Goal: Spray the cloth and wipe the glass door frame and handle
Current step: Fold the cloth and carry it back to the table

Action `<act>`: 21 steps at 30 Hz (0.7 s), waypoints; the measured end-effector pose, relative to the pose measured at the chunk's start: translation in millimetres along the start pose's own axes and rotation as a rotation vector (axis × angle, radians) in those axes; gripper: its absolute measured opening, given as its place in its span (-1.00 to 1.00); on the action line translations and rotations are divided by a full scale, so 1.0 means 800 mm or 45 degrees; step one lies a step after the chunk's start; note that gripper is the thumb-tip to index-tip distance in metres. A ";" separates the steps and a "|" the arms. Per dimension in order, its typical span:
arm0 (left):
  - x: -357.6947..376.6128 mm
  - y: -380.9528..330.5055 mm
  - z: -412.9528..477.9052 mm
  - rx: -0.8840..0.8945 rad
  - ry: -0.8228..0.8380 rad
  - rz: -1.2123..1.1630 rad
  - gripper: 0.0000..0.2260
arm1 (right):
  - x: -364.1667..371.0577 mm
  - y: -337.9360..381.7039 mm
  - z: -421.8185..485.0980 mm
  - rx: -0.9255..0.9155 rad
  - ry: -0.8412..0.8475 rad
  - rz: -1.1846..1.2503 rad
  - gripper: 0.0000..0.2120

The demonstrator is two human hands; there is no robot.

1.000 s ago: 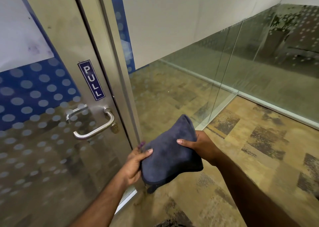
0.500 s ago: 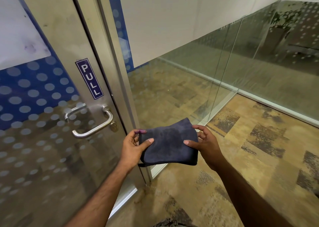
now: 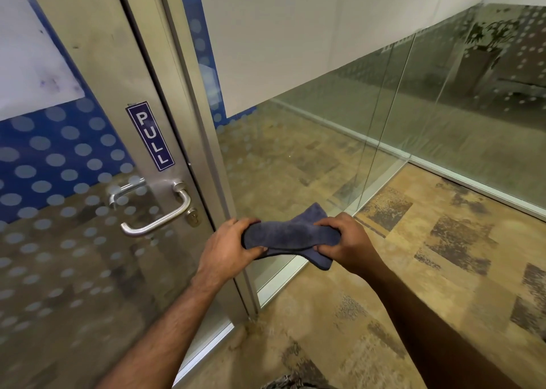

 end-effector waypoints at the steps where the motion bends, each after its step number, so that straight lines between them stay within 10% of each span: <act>1: -0.001 0.001 0.001 -0.003 -0.018 0.035 -0.48 | -0.003 -0.001 0.002 -0.002 -0.015 -0.043 -0.60; 5: 0.001 0.009 0.009 -0.150 0.028 -0.220 -0.63 | -0.012 -0.004 0.009 0.047 -0.096 0.151 -0.78; 10: 0.009 0.004 0.013 -0.485 0.272 -1.263 -0.85 | -0.003 -0.005 0.013 0.238 -0.178 0.929 -0.89; 21: 0.024 -0.016 0.028 -0.541 0.294 -1.531 -0.85 | -0.003 -0.021 0.025 0.269 -0.164 1.130 -0.77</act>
Point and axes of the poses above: each hand's wrist, its own z-axis towards the middle knuckle, its own x-axis out of the palm, y = z × x, the point moved 2 cm from there along z, towards the middle knuckle, and after that the axes turned 9 degrees about -x, right-handed, at the moved point
